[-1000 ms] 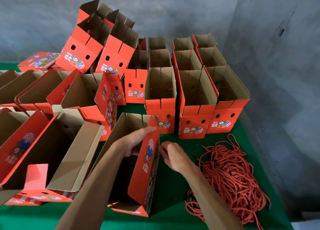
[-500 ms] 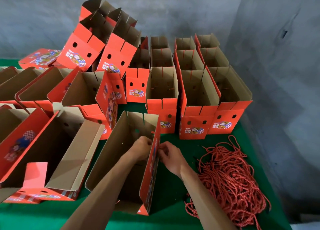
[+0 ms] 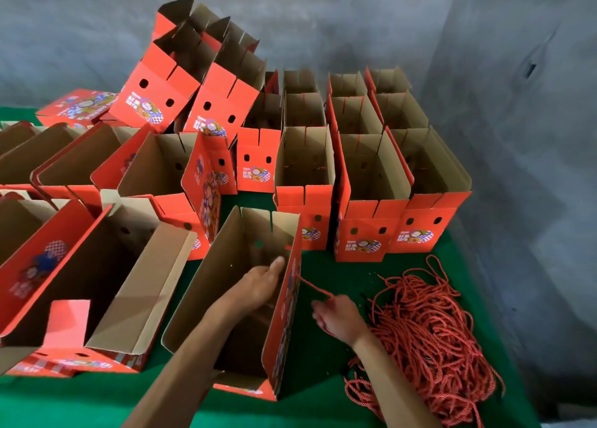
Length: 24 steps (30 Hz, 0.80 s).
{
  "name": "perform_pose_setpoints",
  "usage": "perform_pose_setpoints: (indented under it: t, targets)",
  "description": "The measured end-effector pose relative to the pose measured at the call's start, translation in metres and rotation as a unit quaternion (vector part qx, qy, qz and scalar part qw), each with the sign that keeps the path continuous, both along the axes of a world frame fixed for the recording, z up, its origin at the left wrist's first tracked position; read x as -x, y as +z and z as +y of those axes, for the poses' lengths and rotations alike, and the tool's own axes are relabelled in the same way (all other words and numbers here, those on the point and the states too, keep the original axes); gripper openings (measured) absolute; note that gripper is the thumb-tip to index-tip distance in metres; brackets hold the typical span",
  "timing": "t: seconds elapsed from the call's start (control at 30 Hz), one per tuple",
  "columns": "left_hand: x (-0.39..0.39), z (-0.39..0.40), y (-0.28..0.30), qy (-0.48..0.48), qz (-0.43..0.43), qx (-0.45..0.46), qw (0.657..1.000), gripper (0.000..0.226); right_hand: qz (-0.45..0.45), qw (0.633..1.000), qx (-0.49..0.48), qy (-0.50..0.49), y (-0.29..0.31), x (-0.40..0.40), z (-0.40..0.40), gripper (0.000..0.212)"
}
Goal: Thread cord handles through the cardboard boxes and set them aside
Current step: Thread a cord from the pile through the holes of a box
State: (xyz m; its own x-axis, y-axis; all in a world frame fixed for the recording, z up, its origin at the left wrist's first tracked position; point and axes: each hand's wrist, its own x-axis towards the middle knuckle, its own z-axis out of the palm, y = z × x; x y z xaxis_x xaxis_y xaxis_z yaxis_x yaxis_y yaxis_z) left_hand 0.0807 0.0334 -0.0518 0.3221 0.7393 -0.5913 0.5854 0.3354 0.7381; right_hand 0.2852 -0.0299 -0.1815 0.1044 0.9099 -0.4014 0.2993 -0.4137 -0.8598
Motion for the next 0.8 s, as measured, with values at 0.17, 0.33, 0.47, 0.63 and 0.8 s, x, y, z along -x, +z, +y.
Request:
perform_pose_setpoints:
  t: [0.17, 0.33, 0.47, 0.63, 0.8]
  targets:
    - [0.005, -0.03, 0.039, -0.055, -0.1, 0.037, 0.993, 0.067, 0.231, 0.95, 0.025, -0.207, 0.003, -0.01, 0.01, 0.033]
    - [0.009, -0.048, 0.036, -0.097, -0.064, 0.045, 0.992, 0.026, 0.163, 0.95, 0.035, -0.263, -0.023, -0.015, -0.003, 0.017]
    - [0.016, -0.046, 0.028, -0.053, -0.021, 0.078, 0.995, 0.016, 0.055, 0.972, 0.022, -0.226, -0.042, -0.01, -0.022, 0.028]
    - [0.022, -0.041, 0.019, -0.007, -0.002, 0.112, 0.994, 0.043, -0.156, 0.987, 0.037, -0.031, -0.058, 0.011, -0.023, 0.031]
    - [0.031, -0.038, 0.011, 0.004, -0.029, 0.11, 0.993, 0.041, -0.279, 0.959, 0.017, 0.036, -0.061, 0.03, -0.006, 0.016]
